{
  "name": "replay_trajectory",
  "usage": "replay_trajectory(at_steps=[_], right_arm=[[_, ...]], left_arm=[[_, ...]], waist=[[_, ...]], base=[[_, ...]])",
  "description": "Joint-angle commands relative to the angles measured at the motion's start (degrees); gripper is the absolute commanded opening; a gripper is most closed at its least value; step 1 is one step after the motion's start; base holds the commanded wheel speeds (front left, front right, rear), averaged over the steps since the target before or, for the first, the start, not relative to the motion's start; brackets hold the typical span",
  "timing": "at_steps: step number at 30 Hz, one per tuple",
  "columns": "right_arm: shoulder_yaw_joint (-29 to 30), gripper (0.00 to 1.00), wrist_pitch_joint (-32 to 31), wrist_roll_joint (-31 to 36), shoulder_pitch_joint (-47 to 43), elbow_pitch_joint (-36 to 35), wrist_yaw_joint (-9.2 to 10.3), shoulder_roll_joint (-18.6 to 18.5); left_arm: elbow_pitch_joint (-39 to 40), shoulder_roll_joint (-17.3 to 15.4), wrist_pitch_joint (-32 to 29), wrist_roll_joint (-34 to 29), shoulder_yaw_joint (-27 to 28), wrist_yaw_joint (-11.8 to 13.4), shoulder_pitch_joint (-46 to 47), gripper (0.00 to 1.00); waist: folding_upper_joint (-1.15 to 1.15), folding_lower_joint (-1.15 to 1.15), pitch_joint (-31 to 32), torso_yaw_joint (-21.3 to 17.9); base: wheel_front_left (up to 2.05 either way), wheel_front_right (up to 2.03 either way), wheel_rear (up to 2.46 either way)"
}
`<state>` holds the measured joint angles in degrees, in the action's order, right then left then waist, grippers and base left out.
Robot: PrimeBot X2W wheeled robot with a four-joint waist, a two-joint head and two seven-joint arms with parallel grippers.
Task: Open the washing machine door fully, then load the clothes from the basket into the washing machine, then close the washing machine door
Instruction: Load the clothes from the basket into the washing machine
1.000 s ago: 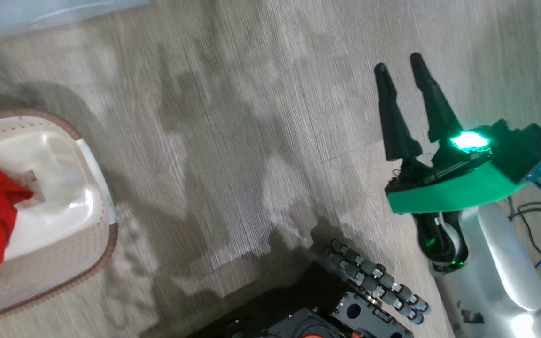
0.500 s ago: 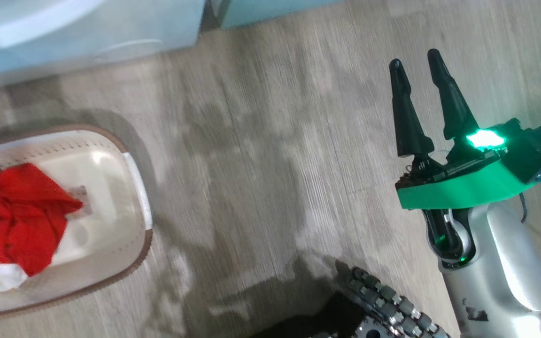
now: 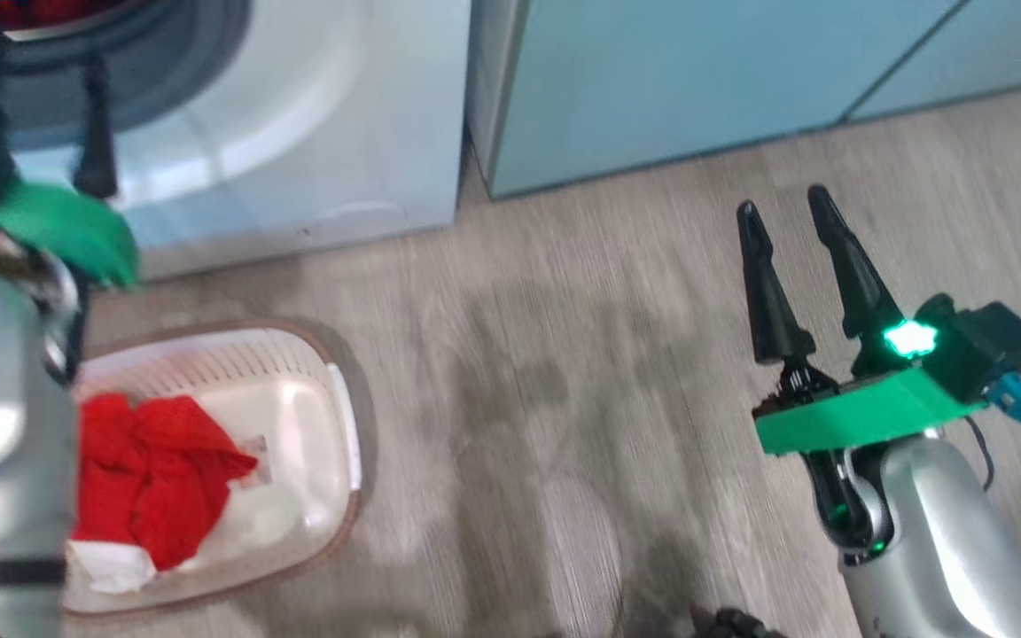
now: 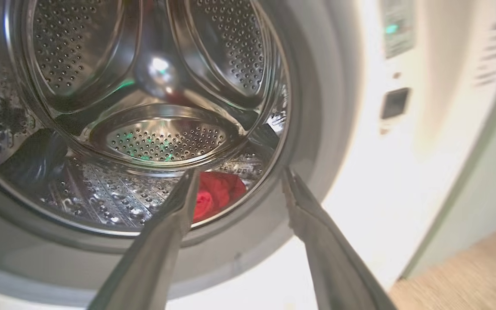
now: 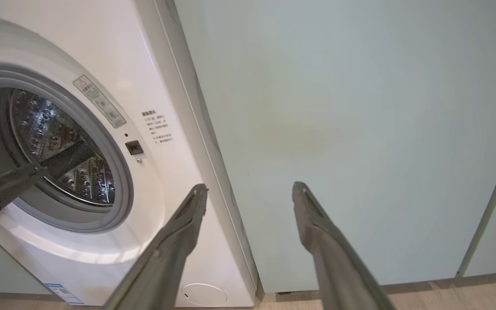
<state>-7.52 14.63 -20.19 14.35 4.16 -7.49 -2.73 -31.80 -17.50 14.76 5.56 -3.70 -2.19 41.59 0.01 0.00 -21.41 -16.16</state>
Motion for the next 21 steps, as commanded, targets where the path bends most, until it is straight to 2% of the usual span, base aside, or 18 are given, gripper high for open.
replay_trajectory(at_steps=[1, 12, 21], right_arm=[[-0.7, 1.0, 0.37, 0.62, -0.86, -1.4, 0.0, -0.15], [0.96, 1.0, 0.37, 3.01, -6.26, 0.18, 0.0, -0.15], [1.43, 1.0, 0.37, 3.85, -8.81, 0.48, 0.0, -0.15]], left_arm=[[3.06, -1.27, 0.24, 0.2, 1.88, 0.58, -1.28, 1.0], [15.57, 6.42, 0.24, 0.34, 3.92, 2.48, -21.46, 1.0], [21.16, 10.6, 0.24, -1.21, 4.97, 3.5, -31.24, 1.0]], waist=[[-0.01, 0.0, 4.96, 2.07], [-0.01, 0.0, 15.81, 4.52], [-0.01, 0.0, 19.89, 6.0]], base=[[0.0, 0.0, 0.0], [0.0, 0.0, 0.0], [0.0, 0.0, 0.0]])
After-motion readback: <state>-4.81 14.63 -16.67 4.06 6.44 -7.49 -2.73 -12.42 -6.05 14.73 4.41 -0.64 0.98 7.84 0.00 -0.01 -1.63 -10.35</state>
